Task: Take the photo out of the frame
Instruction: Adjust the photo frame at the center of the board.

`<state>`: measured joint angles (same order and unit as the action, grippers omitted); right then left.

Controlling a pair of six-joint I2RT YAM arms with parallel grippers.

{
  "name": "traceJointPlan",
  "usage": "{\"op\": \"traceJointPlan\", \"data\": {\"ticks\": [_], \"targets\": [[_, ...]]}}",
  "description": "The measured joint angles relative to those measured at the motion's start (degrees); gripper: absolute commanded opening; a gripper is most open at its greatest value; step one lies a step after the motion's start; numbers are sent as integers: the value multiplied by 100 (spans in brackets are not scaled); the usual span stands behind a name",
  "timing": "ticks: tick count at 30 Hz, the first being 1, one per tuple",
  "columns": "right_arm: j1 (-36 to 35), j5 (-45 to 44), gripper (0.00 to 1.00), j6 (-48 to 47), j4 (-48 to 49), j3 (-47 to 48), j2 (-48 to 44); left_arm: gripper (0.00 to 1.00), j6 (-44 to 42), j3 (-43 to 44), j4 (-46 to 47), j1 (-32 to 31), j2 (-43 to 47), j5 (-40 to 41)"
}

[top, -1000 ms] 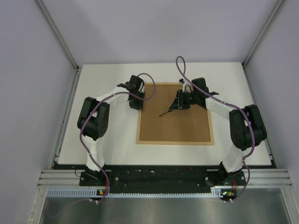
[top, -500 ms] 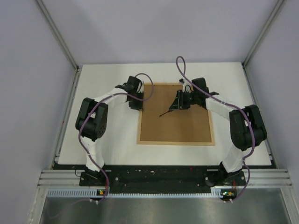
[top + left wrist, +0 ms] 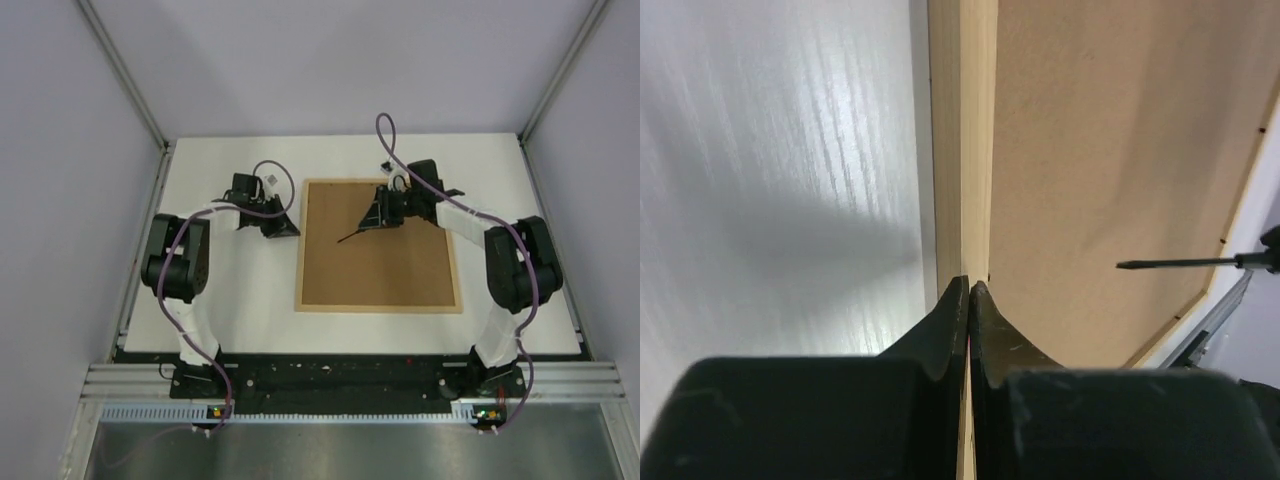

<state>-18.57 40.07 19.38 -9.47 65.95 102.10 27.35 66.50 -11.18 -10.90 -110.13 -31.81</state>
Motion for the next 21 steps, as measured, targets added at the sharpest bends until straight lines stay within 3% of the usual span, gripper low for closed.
{"op": "traceJointPlan", "data": {"ticks": [1, 3, 4, 9, 16, 21], "targets": [[0, 15, 0, 28, 0, 125, 92, 4, 109, -28, 107, 66, 0, -195], [0, 26, 0, 87, 0, 413, 282, 34, 232, -11, 219, 138, -2, -485], [0, 28, 0, 140, -4, 570, 378, 38, 236, 26, 216, 149, -2, -544], [2, 28, 0, 341, 4, 1554, 922, 42, 186, 1019, -323, 164, -243, -520], [11, 11, 0, 791, 181, 2800, 1834, 43, -374, 3333, -1368, 76, -1292, 361], [11, -7, 0, 1102, 341, 3086, 2391, 43, -588, 3532, -1886, 46, -1735, 680]]}}
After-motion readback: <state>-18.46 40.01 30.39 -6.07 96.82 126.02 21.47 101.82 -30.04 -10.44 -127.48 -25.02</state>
